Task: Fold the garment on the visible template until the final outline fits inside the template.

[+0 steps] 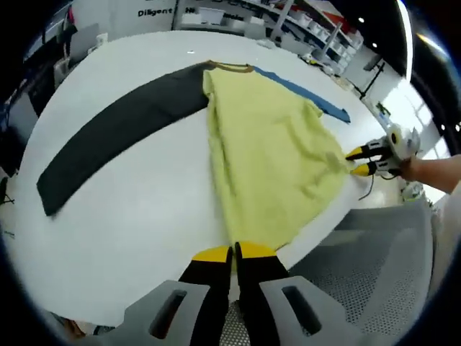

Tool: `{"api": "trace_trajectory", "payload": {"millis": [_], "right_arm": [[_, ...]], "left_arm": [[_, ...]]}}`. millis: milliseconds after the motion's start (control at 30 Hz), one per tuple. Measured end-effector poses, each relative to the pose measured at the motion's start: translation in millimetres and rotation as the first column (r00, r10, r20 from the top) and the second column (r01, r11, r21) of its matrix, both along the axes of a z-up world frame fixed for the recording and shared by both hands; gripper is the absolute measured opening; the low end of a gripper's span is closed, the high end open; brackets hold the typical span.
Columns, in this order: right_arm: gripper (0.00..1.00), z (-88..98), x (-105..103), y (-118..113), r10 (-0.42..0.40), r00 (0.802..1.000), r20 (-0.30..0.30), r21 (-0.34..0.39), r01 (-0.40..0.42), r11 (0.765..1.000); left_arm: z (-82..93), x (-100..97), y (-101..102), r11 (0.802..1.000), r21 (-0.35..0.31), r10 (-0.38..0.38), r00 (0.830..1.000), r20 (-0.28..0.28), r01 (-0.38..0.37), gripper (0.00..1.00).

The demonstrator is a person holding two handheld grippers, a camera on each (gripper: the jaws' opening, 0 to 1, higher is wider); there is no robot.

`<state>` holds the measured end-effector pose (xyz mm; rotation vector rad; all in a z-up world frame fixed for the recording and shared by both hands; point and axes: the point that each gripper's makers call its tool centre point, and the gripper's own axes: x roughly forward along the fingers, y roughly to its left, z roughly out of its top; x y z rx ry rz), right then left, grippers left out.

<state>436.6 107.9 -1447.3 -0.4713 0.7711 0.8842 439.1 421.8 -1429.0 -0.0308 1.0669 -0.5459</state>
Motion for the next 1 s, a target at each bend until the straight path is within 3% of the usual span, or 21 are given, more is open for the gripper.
{"api": "trace_trajectory", "payload": {"millis": [67, 100, 133, 167, 233, 400, 500, 600, 733, 800, 867, 1000], "right_arm": [[0.06, -0.4, -3.8, -2.6, 0.0, 1.0, -0.005, -0.006, 0.0, 1.0], [0.04, -0.8, -5.3, -4.0, 0.0, 1.0, -0.006, -0.011, 0.0, 1.0], [0.02, -0.5, -9.0, -5.4, 0.0, 1.0, -0.015, -0.014, 0.0, 1.0], [0.0, 0.1, -11.6, -5.9, -0.001, 1.0, -0.023, -0.014, 0.001, 1.0], [0.0, 3.6, -19.2, -5.1, 0.009, 0.999, -0.034, -0.001, -0.009, 1.0], [0.0, 6.6, -37.0, -7.9, 0.038, 0.998, -0.044, -0.015, -0.039, 0.999], [0.0, 4.4, -44.5, -15.5, 0.026, 0.998, -0.054, -0.029, -0.028, 0.999], [0.0, 2.4, -47.4, -23.1, 0.001, 0.998, -0.056, -0.037, -0.003, 0.999], [0.01, 5.1, -46.9, -24.8, -0.02, 0.998, -0.058, -0.022, 0.019, 1.0], [0.14, 9.1, -41.9, -21.9, -0.017, 0.999, -0.028, -0.01, 0.017, 1.0], [0.2, 8.1, -38.7, -17.8, -0.001, 1.0, -0.027, -0.007, 0.001, 1.0], [0.14, -1.9, -36.4, -19.8, 0.04, 0.998, -0.047, -0.054, -0.043, 0.998]], "left_arm": [[-3.8, -0.5, 4.3, 1.0, 0.017, 0.011, 1.0, 0.008, -0.011, 0.03], [-4.3, -0.3, 3.1, 1.0, -0.004, 0.027, 1.0, -0.001, -0.027, 0.03], [-5.6, -5.0, -2.1, 0.998, -0.04, 0.038, 0.998, -0.044, -0.039, 0.03], [-6.8, -4.1, -1.0, 0.999, -0.029, 0.029, 0.999, -0.044, -0.031, 0.03], [-6.7, 0.4, 2.5, 1.0, 0.005, 0.003, 1.0, -0.009, -0.003, 0.03], [-0.6, 8.4, 3.8, 1.0, -0.001, 0.005, 1.0, 0.026, -0.005, 0.03], [5.3, 12.1, 0.4, 0.996, 0.05, -0.081, 0.992, 0.092, 0.077, 0.04], [11.0, 2.4, -16.1, 0.993, -0.039, -0.109, 0.992, 0.061, 0.112, 0.12], [10.8, 3.9, -13.5, 0.99, 0.012, -0.141, 0.985, 0.094, 0.141, 0.25], [7.5, 5.8, -11.6, 0.99, 0.025, -0.141, 0.985, 0.096, 0.139, 0.26], [0.8, 6.5, -12.6, 0.988, 0.031, -0.152, 0.985, 0.082, 0.15, 0.26], [-6.4, 3.7, -18.7, 0.982, 0.05, -0.186, 0.98, 0.066, 0.183, 0.24]]}}
